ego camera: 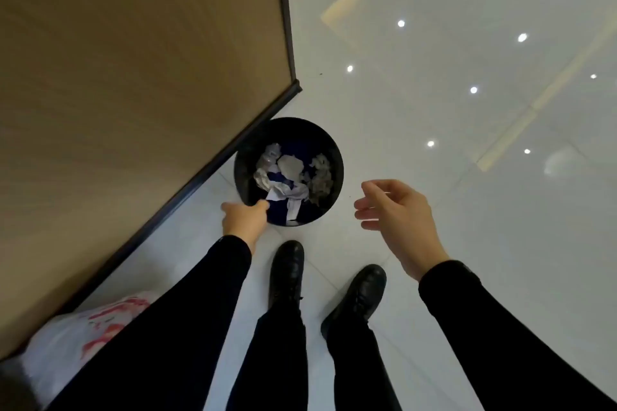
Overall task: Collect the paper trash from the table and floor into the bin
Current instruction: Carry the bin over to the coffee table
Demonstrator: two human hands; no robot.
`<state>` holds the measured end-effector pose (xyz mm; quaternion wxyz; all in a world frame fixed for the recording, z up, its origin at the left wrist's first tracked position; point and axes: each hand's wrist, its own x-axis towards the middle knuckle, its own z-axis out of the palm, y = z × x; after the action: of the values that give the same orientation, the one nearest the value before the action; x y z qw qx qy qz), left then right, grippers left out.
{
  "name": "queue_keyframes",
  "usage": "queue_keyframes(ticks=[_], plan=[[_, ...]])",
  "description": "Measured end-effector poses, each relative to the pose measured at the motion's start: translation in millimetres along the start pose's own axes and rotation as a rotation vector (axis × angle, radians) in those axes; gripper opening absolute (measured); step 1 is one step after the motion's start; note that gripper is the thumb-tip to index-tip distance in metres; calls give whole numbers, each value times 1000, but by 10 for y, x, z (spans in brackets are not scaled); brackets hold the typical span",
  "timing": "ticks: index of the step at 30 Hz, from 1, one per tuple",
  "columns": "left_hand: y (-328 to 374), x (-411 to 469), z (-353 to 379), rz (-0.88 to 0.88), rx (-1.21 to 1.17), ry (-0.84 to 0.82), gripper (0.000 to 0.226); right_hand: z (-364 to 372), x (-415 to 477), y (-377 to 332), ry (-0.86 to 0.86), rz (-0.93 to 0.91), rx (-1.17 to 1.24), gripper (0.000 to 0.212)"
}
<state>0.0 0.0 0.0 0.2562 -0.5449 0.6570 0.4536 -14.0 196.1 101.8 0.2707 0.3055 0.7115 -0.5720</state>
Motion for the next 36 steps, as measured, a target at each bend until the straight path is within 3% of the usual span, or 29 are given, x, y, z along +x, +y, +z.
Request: queue_keyframes(ticks=[2, 6, 11, 17, 19, 25, 28, 31, 36], plan=[[-128, 230, 191, -81, -139, -65, 63, -8, 225, 143, 8, 0, -7, 10], [-301, 469, 402, -75, -338, -102, 41, -69, 480, 368, 14, 58, -9, 11], [36, 92, 351, 52, -282, -101, 27, -265, 356, 262, 18, 152, 34, 23], [972, -1246, -202, 171, -63, -244, 10, -708, -368, -677, -81, 324, 122, 77], [1355, -1815, -381, 245, 28, -291, 6, -932, -676, -1143, -90, 315, 155, 84], [2409, -3445, -679, 532, 210, -429, 20, -1828, -1659, -2254, -21, 186, 162, 31], [2836, -4162, -708, 700, 301, -483, 24, -2273, -2088, -2657, 25, 87, 143, 31], [3244, -4794, -707, 877, 279, -436, 33, -2781, -2454, -3060, 89, 30, 178, 32], [3868, -5646, -546, 1052, -33, -390, 22, -3538, -2955, -3590, 215, -95, 256, 31]])
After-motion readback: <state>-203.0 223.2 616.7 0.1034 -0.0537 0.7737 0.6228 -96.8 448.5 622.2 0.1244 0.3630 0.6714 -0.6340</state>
